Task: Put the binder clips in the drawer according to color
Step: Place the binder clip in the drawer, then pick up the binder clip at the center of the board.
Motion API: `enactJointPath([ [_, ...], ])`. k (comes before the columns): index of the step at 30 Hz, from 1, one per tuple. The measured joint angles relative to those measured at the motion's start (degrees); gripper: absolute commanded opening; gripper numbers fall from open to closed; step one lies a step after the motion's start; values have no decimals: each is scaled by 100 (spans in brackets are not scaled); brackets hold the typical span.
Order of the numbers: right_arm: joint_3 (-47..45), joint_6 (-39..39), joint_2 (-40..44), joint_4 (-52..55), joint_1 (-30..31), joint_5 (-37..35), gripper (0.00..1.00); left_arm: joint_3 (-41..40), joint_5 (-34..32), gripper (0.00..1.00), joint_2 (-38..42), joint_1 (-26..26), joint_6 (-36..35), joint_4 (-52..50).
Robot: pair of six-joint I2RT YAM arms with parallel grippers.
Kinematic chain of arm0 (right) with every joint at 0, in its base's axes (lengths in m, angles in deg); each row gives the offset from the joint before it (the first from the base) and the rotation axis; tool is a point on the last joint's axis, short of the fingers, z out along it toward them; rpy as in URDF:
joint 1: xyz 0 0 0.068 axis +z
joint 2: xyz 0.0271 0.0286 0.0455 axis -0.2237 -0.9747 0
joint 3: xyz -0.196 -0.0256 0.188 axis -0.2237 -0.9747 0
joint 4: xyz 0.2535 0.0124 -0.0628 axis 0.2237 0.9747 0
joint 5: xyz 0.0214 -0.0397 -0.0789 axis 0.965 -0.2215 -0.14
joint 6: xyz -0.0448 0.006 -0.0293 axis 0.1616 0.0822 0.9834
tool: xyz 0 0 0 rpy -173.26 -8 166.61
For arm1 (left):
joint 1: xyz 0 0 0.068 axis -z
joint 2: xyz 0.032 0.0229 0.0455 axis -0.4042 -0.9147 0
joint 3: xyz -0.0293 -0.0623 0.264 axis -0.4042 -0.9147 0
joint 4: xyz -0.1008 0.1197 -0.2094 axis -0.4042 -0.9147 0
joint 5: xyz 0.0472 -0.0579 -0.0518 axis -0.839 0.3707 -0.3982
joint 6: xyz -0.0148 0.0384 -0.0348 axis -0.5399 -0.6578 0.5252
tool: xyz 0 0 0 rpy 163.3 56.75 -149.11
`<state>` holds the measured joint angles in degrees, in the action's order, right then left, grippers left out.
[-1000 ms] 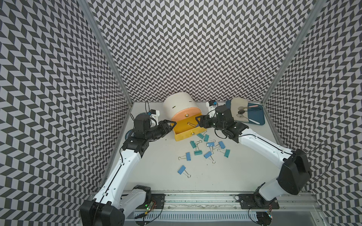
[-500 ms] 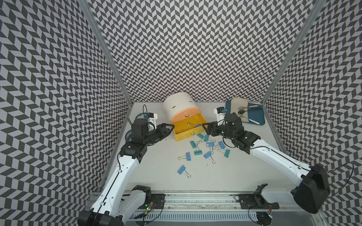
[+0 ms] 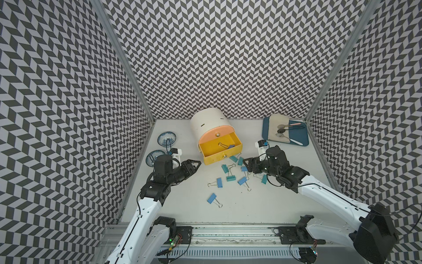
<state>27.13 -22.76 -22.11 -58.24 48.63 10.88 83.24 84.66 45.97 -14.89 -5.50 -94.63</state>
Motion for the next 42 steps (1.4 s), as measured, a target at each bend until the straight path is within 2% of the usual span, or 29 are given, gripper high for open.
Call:
enactJointPath([
  [7,-431,-22,-125,22,0,313,74,-579,-2,53,470,0,151,-83],
  [15,-772,-24,-673,-61,0,723,74,-1034,7,53,772,0,339,-116],
  [27,-874,-26,-1259,-330,63,1058,73,-1084,9,53,688,0,472,-94],
  [42,-1082,-205,-1447,-616,525,1104,73,-1045,11,53,424,0,468,-50],
])
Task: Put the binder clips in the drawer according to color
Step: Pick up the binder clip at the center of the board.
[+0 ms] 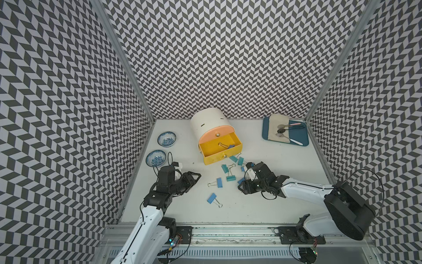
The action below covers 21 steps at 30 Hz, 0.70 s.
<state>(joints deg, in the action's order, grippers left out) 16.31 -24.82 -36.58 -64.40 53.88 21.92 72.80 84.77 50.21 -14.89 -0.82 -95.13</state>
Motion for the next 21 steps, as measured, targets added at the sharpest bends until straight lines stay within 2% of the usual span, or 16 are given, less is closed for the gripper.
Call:
enactJointPath([
  [21,15,-72,-83,-72,501,-122,73,48,2,53,-63,0,0,111],
])
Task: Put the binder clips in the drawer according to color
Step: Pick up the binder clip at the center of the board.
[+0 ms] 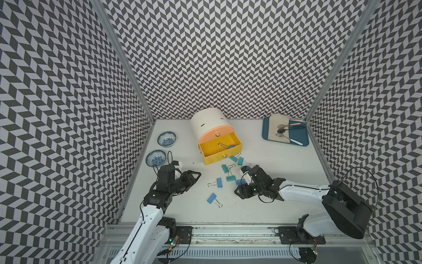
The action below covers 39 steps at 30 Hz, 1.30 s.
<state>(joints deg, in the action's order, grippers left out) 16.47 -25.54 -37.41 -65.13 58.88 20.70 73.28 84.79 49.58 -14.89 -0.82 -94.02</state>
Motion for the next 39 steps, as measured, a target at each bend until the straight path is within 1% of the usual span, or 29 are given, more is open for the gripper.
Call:
enactJointPath([
  [5,243,0,76,409,0,-468,75,2,2,53,0,0,2,13],
  [10,678,2,52,636,2,-907,76,7,0,54,-24,0,2,15],
  [18,1231,28,-520,756,0,-1340,75,111,-2,53,-149,0,-2,55],
  [22,1276,46,-693,824,0,-1469,75,111,-2,53,-166,0,-15,59],
  [30,1285,68,-894,855,0,-1469,75,125,-4,53,-201,0,-20,59],
  [35,1285,96,-942,850,2,-1475,71,179,-2,53,-254,0,-24,66],
  [39,1285,103,-1043,848,2,-1502,70,192,-4,53,-289,0,-55,70],
])
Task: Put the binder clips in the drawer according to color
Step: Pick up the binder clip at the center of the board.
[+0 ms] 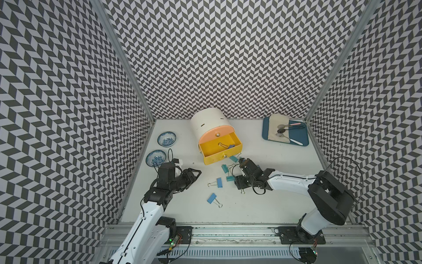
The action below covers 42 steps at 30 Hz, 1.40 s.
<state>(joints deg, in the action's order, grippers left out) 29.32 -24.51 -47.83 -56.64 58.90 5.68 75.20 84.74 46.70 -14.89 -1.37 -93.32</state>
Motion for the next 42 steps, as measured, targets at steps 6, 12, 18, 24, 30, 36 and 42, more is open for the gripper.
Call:
enactJointPath([
  [6,101,-4,-98,-2,2,-98,70,0,2,53,-11,0,-22,0],
  [12,129,-13,-151,-15,22,-195,65,0,2,53,-4,0,-35,0],
  [18,129,-17,-164,-28,79,-271,58,0,2,53,76,0,-33,0],
  [24,105,-24,-127,-33,125,-310,54,0,2,53,107,0,-31,0],
  [30,-20,-76,251,72,149,-308,51,2,4,53,109,0,-31,0],
  [36,-35,-114,761,188,149,-308,50,103,4,53,107,0,-31,-15],
  [42,-31,-118,1176,369,149,-337,48,382,11,53,103,0,-28,-13],
])
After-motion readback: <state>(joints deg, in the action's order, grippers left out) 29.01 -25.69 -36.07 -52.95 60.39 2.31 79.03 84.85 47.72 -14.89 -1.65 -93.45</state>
